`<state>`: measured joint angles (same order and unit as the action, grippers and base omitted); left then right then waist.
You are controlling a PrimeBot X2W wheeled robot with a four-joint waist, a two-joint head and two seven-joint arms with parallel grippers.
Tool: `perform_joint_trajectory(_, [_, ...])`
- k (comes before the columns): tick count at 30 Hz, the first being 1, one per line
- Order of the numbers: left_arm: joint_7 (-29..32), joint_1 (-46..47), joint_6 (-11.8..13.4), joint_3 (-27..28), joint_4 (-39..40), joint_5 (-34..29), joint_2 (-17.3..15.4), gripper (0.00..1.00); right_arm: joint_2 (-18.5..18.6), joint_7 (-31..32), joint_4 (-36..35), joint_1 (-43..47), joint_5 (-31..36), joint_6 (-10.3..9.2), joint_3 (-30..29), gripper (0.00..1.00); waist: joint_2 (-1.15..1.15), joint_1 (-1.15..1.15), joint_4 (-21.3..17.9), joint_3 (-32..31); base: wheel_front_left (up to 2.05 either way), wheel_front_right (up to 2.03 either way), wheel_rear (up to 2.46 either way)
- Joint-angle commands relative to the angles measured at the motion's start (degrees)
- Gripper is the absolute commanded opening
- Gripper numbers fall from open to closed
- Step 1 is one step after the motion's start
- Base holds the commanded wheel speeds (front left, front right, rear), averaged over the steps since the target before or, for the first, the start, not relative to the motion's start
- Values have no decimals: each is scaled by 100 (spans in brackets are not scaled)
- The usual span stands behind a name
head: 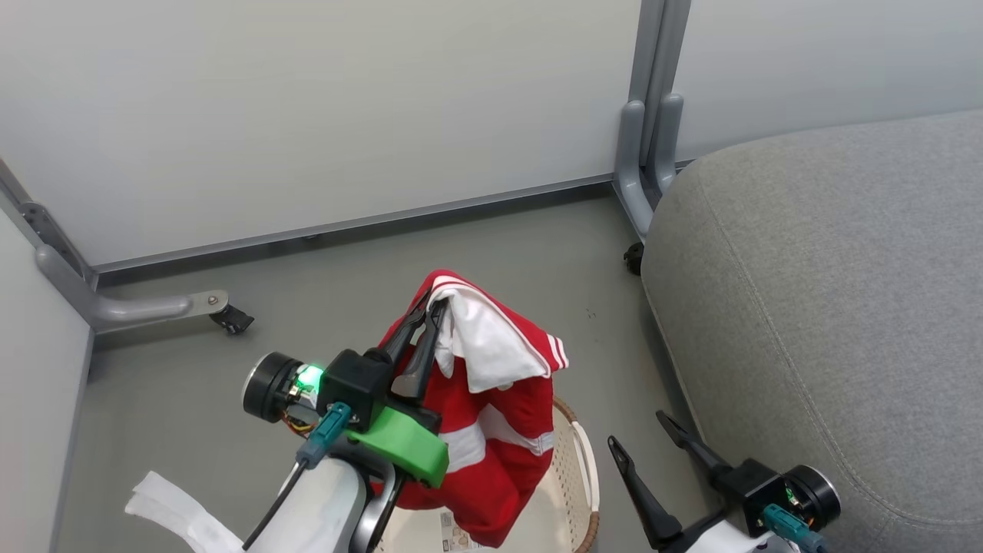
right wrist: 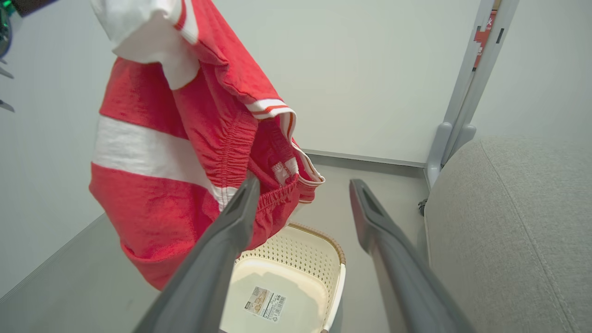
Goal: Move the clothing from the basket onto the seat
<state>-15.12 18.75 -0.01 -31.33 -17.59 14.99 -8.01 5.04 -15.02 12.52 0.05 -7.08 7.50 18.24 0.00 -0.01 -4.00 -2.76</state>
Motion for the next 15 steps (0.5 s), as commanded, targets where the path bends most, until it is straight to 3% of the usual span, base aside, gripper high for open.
perform_joint_trajectory(1, [-5,-58,-25,30,56,-15,23,0,58,-23,-40,-101,94,-2,71,100,0,1,11,2,0,0,0])
perform_joint_trajectory(15, [-2,48,-248,-270,366,-108,172,0,362,-23,-421,-766,887,-2,773,100,0,1,75,103,0,0,0])
